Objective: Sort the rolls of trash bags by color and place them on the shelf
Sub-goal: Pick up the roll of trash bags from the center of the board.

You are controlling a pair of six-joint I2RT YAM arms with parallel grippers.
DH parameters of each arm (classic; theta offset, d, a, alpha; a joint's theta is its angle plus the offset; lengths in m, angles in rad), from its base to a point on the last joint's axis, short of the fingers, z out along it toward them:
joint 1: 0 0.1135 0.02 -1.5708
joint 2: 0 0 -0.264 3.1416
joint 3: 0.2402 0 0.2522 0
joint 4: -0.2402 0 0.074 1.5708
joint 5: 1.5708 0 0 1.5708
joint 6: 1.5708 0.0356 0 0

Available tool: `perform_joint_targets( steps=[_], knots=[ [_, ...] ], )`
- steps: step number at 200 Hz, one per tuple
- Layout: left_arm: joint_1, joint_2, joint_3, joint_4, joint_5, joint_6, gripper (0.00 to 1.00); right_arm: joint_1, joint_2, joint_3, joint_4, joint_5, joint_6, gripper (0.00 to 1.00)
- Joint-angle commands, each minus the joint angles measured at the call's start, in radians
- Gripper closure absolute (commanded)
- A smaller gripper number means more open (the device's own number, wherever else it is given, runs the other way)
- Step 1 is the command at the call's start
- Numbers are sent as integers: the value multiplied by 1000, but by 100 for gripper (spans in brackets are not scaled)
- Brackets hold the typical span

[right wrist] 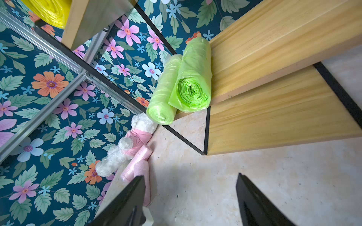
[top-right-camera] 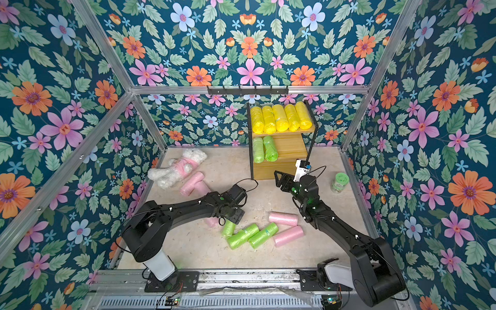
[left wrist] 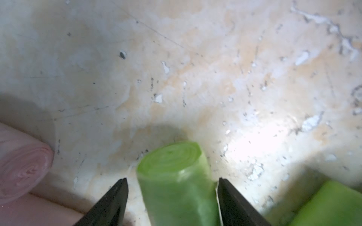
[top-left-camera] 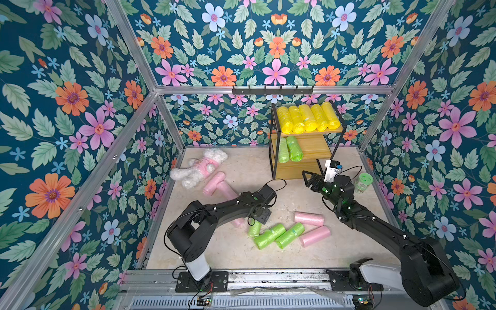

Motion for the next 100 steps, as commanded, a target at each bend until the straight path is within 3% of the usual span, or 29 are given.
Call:
perform_joint_targets(
  steps=[1, 46, 100],
  knots=[
    [10, 28, 16, 24, 66, -25, 24, -3, -5, -5, 26, 10, 2, 22],
    [24, 56, -2, 39, 107, -77, 28, -9, -20, -20, 25, 10, 2, 22],
    [37, 4, -47, 125, 49, -126, 50, -9, -26, -25, 34, -8, 12, 23]
  ],
)
